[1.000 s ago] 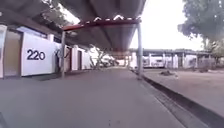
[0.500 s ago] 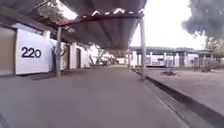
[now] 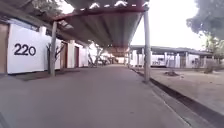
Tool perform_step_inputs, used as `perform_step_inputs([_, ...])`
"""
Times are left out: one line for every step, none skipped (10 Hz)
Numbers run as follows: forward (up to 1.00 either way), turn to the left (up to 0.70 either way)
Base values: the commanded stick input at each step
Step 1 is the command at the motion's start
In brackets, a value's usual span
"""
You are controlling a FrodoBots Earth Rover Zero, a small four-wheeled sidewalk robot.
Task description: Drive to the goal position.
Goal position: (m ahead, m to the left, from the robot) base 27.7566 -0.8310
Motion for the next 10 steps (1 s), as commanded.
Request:
perform_step_inputs([0.85,0.00])
perform_step_inputs([0.85,0.00])
perform_step_inputs([0.85,0.00])
perform_step_inputs([0.85,0.00])
perform_step_inputs([0.85,0.00])
perform_step_inputs([0.85,0.00])
perform_step_inputs([0.85,0.00])
perform_step_inputs([0.85,0.00])
perform_step_inputs([0.85,0.00])
perform_step_inputs([0.85,0.00])
